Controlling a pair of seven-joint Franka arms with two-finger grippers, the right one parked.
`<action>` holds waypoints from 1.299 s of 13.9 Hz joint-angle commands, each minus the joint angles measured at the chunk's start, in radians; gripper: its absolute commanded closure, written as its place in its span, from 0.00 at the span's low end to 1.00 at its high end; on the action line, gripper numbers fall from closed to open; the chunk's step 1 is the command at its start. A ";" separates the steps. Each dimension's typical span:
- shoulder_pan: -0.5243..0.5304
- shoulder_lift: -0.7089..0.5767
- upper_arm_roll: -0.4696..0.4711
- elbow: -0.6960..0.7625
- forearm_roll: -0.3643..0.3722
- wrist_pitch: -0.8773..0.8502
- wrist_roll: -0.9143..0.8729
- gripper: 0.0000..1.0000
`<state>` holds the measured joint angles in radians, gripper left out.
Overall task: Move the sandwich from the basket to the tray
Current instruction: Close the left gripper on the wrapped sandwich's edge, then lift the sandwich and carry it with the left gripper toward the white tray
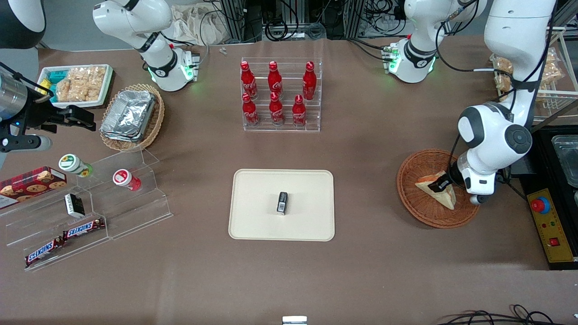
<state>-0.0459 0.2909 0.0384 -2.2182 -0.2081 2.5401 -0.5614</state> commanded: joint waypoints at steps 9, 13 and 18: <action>-0.006 -0.073 -0.069 0.317 0.018 -0.421 0.055 1.00; -0.005 -0.013 -0.202 0.587 0.241 -0.642 0.117 1.00; -0.008 0.160 -0.441 0.810 0.263 -0.725 0.022 1.00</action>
<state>-0.0571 0.3365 -0.3196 -1.5322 0.0260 1.8482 -0.4810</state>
